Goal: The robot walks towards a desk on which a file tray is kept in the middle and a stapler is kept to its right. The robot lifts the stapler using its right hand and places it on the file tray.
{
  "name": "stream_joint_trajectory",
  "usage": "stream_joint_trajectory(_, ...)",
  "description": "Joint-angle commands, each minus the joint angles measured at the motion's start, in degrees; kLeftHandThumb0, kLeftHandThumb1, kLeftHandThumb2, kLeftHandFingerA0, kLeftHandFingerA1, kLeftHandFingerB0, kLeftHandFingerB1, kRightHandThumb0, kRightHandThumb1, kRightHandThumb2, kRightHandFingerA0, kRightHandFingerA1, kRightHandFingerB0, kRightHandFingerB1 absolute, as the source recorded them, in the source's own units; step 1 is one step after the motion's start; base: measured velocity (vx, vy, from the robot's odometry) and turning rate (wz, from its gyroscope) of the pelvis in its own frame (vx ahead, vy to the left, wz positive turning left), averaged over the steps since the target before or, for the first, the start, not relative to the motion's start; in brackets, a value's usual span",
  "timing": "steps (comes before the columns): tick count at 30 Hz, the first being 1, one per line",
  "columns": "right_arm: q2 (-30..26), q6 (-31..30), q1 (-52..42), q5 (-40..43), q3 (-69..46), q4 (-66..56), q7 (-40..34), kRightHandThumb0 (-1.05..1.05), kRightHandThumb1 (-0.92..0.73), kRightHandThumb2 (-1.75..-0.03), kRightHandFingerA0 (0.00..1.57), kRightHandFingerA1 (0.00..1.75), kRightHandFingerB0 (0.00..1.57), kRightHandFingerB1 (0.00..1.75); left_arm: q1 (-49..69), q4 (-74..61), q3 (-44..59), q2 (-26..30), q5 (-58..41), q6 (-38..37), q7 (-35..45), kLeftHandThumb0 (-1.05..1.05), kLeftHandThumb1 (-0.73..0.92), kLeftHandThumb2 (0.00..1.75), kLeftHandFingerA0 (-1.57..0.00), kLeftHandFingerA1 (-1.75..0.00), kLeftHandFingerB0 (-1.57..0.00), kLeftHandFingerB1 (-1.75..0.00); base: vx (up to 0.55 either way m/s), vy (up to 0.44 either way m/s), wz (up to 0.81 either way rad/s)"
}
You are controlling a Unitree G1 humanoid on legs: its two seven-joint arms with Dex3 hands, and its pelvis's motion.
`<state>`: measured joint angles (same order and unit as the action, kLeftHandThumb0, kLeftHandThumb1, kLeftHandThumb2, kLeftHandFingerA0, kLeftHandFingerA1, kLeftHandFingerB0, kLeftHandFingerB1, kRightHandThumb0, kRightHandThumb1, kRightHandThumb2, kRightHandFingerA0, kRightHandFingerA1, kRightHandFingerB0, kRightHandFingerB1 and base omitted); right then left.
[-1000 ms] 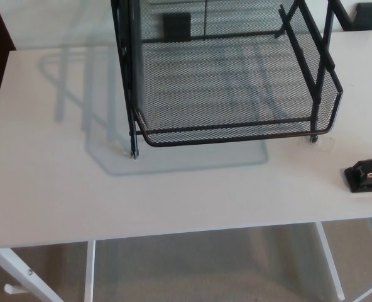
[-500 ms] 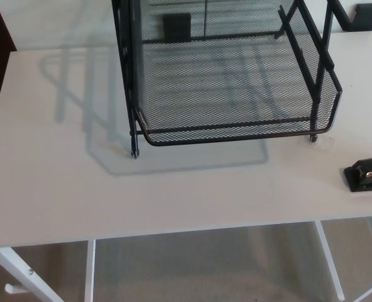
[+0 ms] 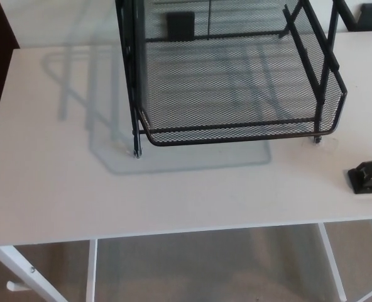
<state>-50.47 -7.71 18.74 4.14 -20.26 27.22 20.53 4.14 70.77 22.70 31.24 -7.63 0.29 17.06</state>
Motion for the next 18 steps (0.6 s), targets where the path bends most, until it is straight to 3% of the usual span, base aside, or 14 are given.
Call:
stream_joint_trajectory(1,-3.1,0.5,-1.8,-2.6,7.7,-9.0,8.9,-0.53,-0.54,-0.56,0.07,0.4,0.03,0.26,0.1,-0.1,-0.1,0.4,-0.5,-0.9,0.3,-1.05,0.69,1.31,-0.26,-0.87,0.0,-0.61,0.0,0.0,0.0)
stream_joint_trajectory(3,-2.9,1.6,-1.7,-2.9,9.6,-9.6,9.7,-0.51,-0.53,-0.61,0.04,0.37,0.07,0.21,0.4,-0.4,-0.4,0.4,-0.2,-1.6,0.3,-1.05,0.69,1.31,-0.3,-0.89,0.0,-0.63,0.0,0.0,0.0)
stream_joint_trajectory(4,-3.1,0.5,-1.6,-3.0,10.6,-10.5,10.4,-0.54,-0.49,-0.71,0.03,0.32,0.05,0.21,0.3,-0.4,0.0,0.3,-0.7,-1.0,0.2,-1.05,0.67,1.3,-0.28,-0.88,0.0,-0.62,0.0,0.0,0.0)
stream_joint_trajectory(5,-3.3,-0.1,-1.6,-3.0,11.1,-10.9,10.6,-0.54,-0.49,-0.71,0.03,0.32,0.05,0.21,0.3,-0.4,0.1,0.3,-0.9,-0.7,0.2,-1.05,0.67,1.3,-0.28,-0.88,0.0,-0.62,0.0,0.0,0.0)
stream_joint_trajectory(6,-3.4,-1.5,-1.5,-3.4,12.1,-12.0,10.9,-0.51,-0.54,-0.6,0.04,0.25,0.05,0.21,0.3,-0.4,-0.5,0.3,-0.2,-1.1,-0.3,-1.05,0.68,1.31,-0.34,-0.91,0.0,-0.64,0.0,0.0,0.0)
stream_joint_trajectory(7,-3.8,-2.4,-0.7,-4.6,14.0,-12.4,11.4,-0.56,-0.51,-0.68,0.04,0.24,0.05,0.21,0.2,-0.2,-1.1,0.4,0.4,-1.3,-0.5,-1.05,0.7,1.31,-0.35,-0.89,0.0,-0.63,0.0,0.0,0.0)
stream_joint_trajectory(8,-4.1,-5.1,0.6,-7.0,17.2,-13.6,11.5,-0.53,-0.39,-0.8,0.0,0.34,0.01,0.3,0.5,-0.5,-0.6,0.3,-0.3,-1.5,0.5,-1.05,0.68,1.31,-0.25,-0.86,0.0,-0.62,0.0,0.0,0.0)
stream_joint_trajectory(9,-3.7,-5.8,1.7,-6.9,18.1,-13.1,12.0,-0.53,-0.52,-0.71,0.03,0.27,0.05,0.25,0.5,-0.5,-0.7,0.3,-0.3,-1.5,0.3,-1.05,0.68,1.31,-0.26,-0.86,0.0,-0.62,0.0,0.0,0.0)
stream_joint_trajectory(10,-3.6,-6.2,2.1,-7.2,19.1,-12.7,11.9,-0.5,-0.55,-0.6,0.05,0.27,0.08,0.23,0.6,-0.9,-1.0,0.4,-0.1,-1.4,0.2,-1.05,0.69,1.32,-0.24,-0.85,0.0,-0.62,0.0,0.0,0.0)
stream_joint_trajectory(11,-4.1,-5.6,3.0,-9.1,21.3,-12.3,12.4,-0.53,-0.39,-0.8,0.0,0.32,0.0,0.32,0.3,-0.6,-0.7,0.3,-0.4,-1.1,-0.1,-1.05,0.69,1.31,-0.27,-0.87,0.0,-0.63,0.0,0.0,0.0)
stream_joint_trajectory(12,-4.6,-3.9,3.7,-10.3,22.9,-11.2,13.2,-0.56,-0.41,-0.81,0.0,0.3,0.02,0.3,0.2,-0.5,-0.7,0.5,-0.6,-0.6,0.5,-1.05,0.69,1.31,-0.21,-0.84,0.0,-0.61,0.0,0.0,0.0)
stream_joint_trajectory(14,-3.9,-0.7,5.4,-12.3,26.4,-8.3,13.6,-0.65,-0.42,-0.8,0.0,0.22,0.06,0.26,-0.2,-0.4,-1.3,0.7,0.1,0.0,-0.2,-1.05,0.7,1.32,-0.28,-0.87,0.0,-0.65,0.0,0.0,0.0)
stream_joint_trajectory(18,-3.4,0.7,6.5,-15.5,30.8,-6.7,13.7,-0.67,-0.43,-0.81,0.0,0.19,0.05,0.25,-0.5,0.0,-1.4,0.6,0.0,-0.4,-0.1,-1.05,0.71,1.33,-0.2,-0.82,0.0,-0.62,0.0,0.0,0.0)
